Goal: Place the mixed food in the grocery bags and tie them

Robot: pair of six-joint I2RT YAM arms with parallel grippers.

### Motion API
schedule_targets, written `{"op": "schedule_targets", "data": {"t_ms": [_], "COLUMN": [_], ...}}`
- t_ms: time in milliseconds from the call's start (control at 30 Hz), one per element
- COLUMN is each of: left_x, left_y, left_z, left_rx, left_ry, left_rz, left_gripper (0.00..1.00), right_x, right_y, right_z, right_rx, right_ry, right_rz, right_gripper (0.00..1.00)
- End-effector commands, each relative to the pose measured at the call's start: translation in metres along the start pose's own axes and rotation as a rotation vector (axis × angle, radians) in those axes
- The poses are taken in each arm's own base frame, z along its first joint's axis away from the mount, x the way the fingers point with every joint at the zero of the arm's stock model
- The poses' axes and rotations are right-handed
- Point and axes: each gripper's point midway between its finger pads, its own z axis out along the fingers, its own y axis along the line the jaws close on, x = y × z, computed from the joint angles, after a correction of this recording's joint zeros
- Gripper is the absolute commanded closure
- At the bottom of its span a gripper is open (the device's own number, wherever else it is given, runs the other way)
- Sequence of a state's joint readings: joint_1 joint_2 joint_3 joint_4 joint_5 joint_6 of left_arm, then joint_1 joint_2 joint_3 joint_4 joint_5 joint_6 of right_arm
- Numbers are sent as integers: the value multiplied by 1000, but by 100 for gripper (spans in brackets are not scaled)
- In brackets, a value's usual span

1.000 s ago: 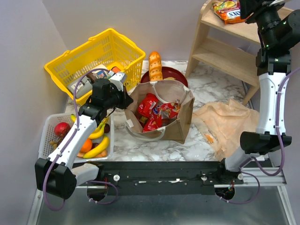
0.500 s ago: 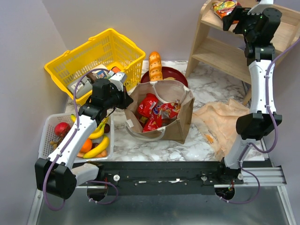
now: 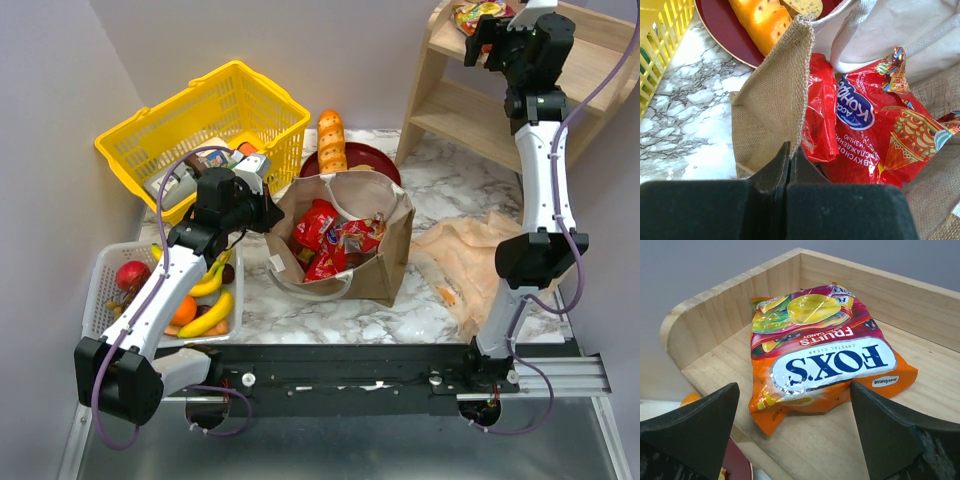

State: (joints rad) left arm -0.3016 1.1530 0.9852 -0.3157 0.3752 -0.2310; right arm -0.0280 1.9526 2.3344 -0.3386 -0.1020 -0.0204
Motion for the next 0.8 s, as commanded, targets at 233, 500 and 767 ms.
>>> {"op": "schedule_targets", "data": {"t_ms": [233,500,767], "left_x": [6,6,5], "left_y": [6,6,2], "left_z": [0,0,-1], "left_rx": [-28,-28,-13], "left_ry": [22,24,19], "left_rz": [6,7,4], "left_gripper": [100,100,100], "right_x": [22,-34,-125], "right_y": [-21,2,74], "right_z": [22,-14,-124], "right_rx": [145,37,-137], "right_ry": [30,-108,-341], "right_rz": [-9,40,-91], "right_gripper": [46,99,99]}}
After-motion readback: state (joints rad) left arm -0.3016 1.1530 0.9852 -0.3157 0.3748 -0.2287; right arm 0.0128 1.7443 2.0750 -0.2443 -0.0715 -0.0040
